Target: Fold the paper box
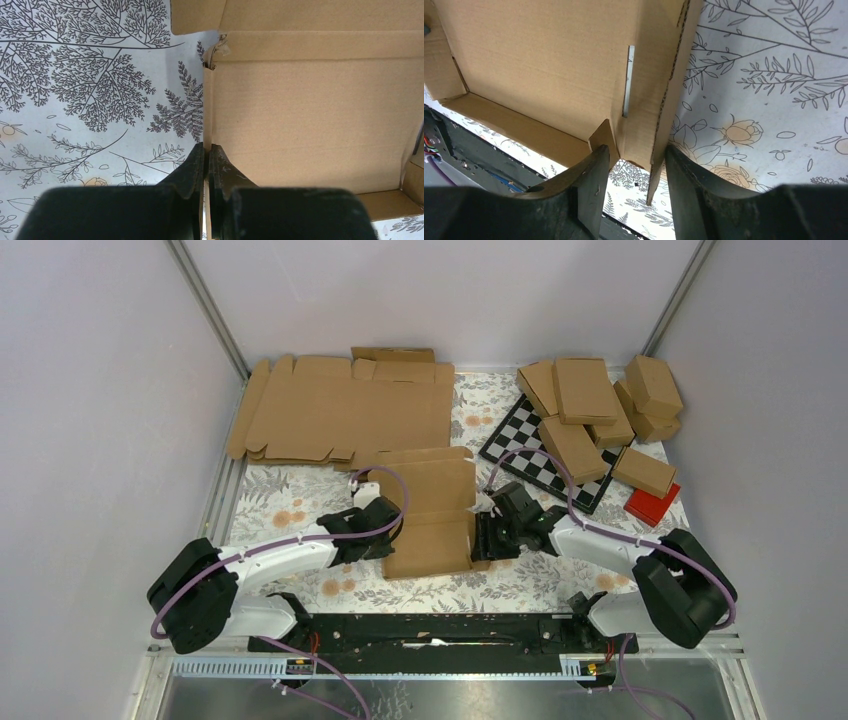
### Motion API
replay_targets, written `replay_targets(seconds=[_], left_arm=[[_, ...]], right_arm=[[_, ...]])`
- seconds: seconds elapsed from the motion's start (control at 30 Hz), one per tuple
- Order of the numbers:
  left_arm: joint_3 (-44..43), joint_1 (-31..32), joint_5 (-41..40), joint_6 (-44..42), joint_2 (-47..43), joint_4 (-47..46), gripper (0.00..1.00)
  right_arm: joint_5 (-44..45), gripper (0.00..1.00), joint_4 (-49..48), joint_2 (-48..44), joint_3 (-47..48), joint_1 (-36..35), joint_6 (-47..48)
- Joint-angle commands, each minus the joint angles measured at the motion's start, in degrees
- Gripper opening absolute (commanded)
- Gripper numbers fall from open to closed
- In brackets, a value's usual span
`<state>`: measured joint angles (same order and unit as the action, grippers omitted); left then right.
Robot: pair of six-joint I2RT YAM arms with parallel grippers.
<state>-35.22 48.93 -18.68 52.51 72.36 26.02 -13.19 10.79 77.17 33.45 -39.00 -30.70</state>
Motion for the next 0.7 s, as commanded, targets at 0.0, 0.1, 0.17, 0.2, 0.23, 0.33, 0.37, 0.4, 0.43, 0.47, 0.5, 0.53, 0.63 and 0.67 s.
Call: replay_targets(seconds=[0.0,0.1,0.17,0.2,0.23,0.33,0.37,0.4,0.43,0.47,0.5,0.53,0.63,0.67], left_arm=[[-1.0,0.1,0.4,-0.9,-0.6,-2.4,0.00],[-1.1,0.1,0.5,-1.1,-0.8,-2.5,0.00],[-1.1,0.1,0.5,-1.2,-1.0,-2.6,0.00],[-1.1,0.1,0.5,-1.3,-1.1,-2.6,0.00],[-1.1,0.1,0.6,-1.4,-1.1,-2.6,0.00],[-1.0,0.0,0.7,-1.3,-1.4,-2.6,0.00],[-1.0,0.1,0.7,-1.3,-1.4,-2.6,0.00],[-1.0,0.1,0.7,-1.3,-1.4,-2.6,0.00],[-1.0,0.1,0.8,-1.3,-1.4,-2.6,0.00],[-0.9,0.1,0.8,-1.3,-1.4,-2.6,0.00],[-1.0,0.1,0.8,-1.2,-1.4,-2.6,0.00],[-1.0,0.0,0.9,-1.2,-1.3,-2.7,0.00],[-1.1,0.1,1.1,-1.1,-1.3,-2.7,0.00],[-1.1,0.1,1.2,-1.1,-1.3,-2.7,0.00]], right_arm=[[-2.2,0.51,-4.5,-2.1,0.3,-0.6,1.1],[-3.0,0.46,-6.1,-3.5,-0.5,-0.6,0.6],[-4.6,0.42,-8.0,-4.2,-1.5,-0.5,-0.2],[-5.5,0.42,-9.6,-4.5,-2.1,-0.5,-1.0],[-6.3,0.42,-11.1,-5.1,-2.9,-0.6,-1.7],[-8.1,0.42,-14.9,-6.6,-4.7,-0.5,-3.5],[-8.6,0.42,-15.4,-6.9,-5.0,-0.6,-3.8],[-9.1,0.42,-15.6,-7.0,-5.0,-0.6,-3.9],[-9.4,0.42,-15.6,-7.0,-4.9,-0.5,-3.9],[-9.8,0.43,-15.6,-6.8,-4.8,-0.5,-3.8],[-10.1,0.43,-15.6,-6.7,-4.6,-0.5,-3.8],[-10.4,0.43,-15.6,-6.5,-4.6,-0.5,-3.7],[-11.0,0.47,-15.8,-6.5,-4.5,-0.6,-3.5],[-10.9,0.49,-15.8,-6.6,-4.6,-0.5,-3.5]])
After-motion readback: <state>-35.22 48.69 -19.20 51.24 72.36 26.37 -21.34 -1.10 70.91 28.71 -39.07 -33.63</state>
